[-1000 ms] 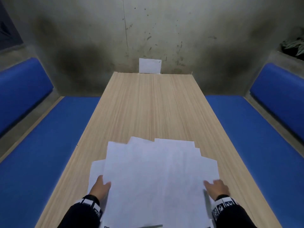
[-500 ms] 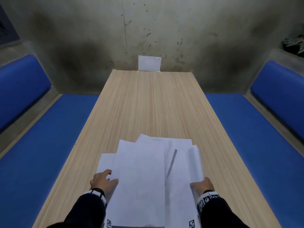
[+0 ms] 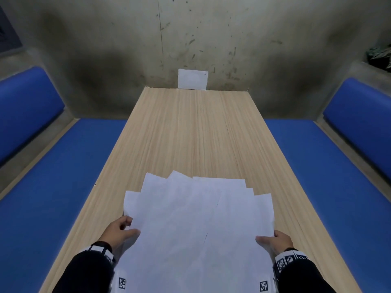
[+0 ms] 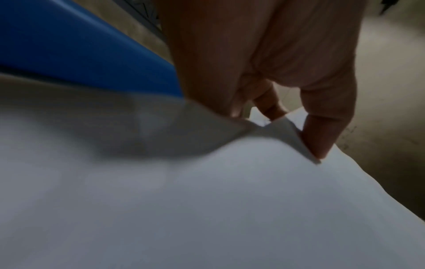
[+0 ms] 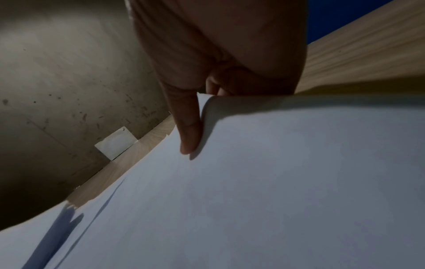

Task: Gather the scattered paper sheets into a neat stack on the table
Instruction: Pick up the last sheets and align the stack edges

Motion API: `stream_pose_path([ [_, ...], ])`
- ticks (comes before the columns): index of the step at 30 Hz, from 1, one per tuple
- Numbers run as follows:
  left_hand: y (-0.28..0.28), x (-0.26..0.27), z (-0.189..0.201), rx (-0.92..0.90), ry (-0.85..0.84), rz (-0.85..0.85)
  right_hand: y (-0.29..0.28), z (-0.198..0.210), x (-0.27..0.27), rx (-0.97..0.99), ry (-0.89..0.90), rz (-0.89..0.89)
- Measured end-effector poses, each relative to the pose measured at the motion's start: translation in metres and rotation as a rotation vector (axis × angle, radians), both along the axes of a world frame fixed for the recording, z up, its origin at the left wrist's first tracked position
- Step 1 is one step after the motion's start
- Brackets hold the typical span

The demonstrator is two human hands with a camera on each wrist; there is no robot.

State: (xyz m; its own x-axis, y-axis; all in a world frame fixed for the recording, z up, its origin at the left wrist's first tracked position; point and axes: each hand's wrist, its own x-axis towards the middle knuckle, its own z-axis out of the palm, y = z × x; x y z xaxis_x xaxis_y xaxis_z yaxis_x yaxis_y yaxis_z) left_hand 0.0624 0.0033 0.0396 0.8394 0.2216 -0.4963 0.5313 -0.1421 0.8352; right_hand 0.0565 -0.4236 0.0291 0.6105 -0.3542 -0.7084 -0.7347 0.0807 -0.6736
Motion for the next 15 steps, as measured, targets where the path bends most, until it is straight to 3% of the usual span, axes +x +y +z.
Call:
stream_pose_path([
  [8,0.015,-0.002,0.049,0.041,-0.215,-0.174,0.010,0.004,0.002,-0.048,0.017,0.041],
  [15,0.005,0.014,0.106,-0.199,-0.334,-0.301,0.009,0.001,0.006,-0.165,0.051,0.125],
])
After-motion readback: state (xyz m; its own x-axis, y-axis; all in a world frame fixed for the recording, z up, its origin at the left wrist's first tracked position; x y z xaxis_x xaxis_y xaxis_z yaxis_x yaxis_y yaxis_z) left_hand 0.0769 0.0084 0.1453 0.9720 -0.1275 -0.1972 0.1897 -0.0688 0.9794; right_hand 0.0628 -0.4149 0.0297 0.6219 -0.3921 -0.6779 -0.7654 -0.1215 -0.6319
